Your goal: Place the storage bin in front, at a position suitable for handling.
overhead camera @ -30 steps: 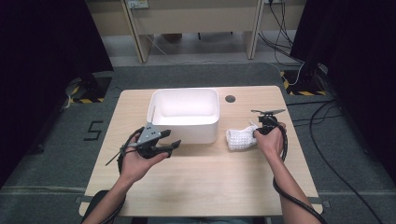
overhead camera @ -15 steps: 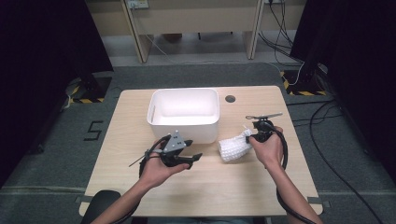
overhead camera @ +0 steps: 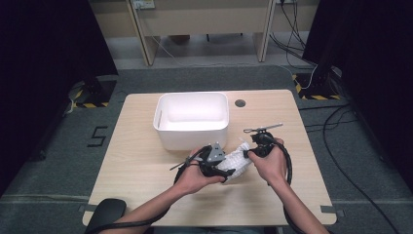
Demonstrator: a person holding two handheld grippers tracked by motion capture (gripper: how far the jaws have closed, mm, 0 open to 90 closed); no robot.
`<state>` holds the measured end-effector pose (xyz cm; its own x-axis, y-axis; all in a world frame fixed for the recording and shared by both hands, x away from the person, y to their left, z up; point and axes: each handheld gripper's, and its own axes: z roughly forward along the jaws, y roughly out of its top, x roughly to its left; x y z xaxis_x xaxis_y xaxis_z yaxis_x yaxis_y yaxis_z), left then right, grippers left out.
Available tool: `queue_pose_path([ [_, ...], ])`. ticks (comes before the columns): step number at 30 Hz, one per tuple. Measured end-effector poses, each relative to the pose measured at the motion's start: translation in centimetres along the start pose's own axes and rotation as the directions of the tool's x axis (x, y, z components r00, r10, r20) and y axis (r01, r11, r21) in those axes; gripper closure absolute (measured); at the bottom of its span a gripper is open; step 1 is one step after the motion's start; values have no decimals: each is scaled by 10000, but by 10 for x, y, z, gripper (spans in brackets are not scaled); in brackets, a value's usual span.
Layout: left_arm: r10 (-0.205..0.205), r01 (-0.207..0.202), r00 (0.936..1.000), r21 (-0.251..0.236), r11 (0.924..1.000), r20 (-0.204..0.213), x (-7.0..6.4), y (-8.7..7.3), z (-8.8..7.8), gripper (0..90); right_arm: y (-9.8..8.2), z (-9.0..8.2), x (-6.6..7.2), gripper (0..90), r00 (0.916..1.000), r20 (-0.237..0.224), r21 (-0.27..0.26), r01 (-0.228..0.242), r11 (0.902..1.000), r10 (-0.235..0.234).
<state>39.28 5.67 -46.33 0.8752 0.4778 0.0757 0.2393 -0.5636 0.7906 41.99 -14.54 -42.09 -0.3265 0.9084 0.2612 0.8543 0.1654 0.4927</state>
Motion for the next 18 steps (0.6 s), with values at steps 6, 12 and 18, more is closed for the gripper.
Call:
queue_pose_path([
  [6, 17, -16, 10000, 116, 9999, -56, -2, -4, 10, 222, 0, 2, 14, 802, 9994, -314, 122, 161, 9998, -157],
  [12, 111, -113, 9999, 350, 9993, 69, -6, -9, 13, 194, 0, 8, 24, 803, 9977, -670, 289, 92, 9995, -73],
  [18, 218, -211, 9997, 460, 9987, -149, -12, -16, 19, 173, 3, 10, 34, 804, 9941, -1081, 436, -9, 9990, 56],
])
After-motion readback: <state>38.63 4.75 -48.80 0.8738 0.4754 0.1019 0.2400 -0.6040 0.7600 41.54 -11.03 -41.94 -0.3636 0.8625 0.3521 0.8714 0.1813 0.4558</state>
